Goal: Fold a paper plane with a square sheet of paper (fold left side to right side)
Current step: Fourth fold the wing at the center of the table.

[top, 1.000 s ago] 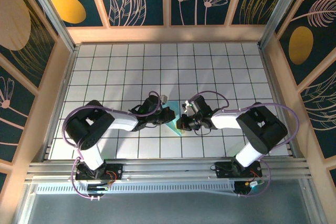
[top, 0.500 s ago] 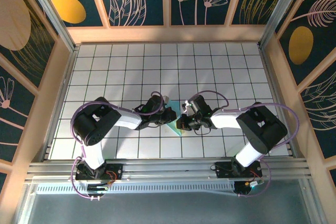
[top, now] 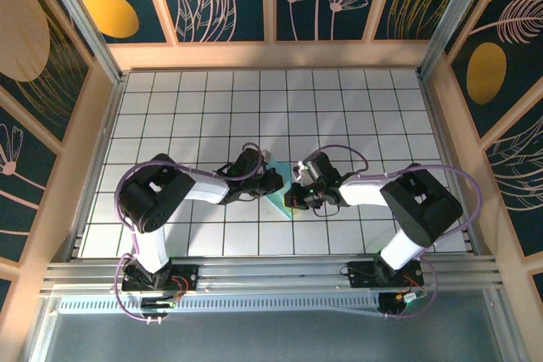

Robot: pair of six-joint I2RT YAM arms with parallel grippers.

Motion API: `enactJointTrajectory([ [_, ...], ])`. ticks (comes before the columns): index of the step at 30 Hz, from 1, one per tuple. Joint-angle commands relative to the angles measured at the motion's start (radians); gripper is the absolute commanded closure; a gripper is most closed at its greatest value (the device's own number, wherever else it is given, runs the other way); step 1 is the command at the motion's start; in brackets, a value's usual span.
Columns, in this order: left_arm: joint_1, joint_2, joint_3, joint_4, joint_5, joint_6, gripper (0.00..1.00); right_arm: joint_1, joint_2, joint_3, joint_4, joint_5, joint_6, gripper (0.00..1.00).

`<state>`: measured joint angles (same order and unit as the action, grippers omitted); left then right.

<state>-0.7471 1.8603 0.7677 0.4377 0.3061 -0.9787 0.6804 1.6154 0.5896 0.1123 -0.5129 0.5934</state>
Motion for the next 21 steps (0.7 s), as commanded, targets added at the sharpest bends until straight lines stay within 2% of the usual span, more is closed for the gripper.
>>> enactJointTrajectory([
  [1,0.056,0.041,0.032,-0.051,-0.07,0.062,0.96,-0.002,0.083,-0.054,-0.225,0.171,-0.038,1.0],
  [16,0.16,0.108,0.144,-0.097,-0.058,0.144,0.95,0.003,0.088,-0.048,-0.238,0.169,-0.046,1.0],
  [21,0.2,0.133,0.175,-0.087,-0.032,0.156,0.93,0.004,0.09,-0.045,-0.241,0.168,-0.049,1.0],
])
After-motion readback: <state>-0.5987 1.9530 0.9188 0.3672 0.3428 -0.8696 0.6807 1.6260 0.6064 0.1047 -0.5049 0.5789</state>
